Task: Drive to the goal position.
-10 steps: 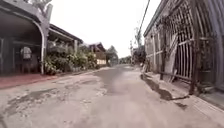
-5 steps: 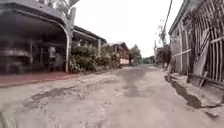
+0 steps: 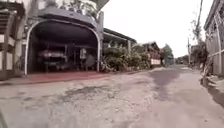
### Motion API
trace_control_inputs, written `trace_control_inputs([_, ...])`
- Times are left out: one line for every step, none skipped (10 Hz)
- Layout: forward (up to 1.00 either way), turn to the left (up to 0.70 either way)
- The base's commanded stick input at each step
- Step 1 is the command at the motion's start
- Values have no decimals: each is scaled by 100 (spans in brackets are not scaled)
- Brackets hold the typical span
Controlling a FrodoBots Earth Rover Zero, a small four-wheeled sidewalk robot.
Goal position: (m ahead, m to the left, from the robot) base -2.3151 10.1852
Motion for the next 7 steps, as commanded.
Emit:
trace_control_inputs([0, 50])
trace_control_inputs([0, 50])
trace_control_inputs([0, 50])
trace_control_inputs([0, 50])
trace_control_inputs([0, 50])
trace_control_inputs([0, 50])
trace_control_inputs([0, 50])
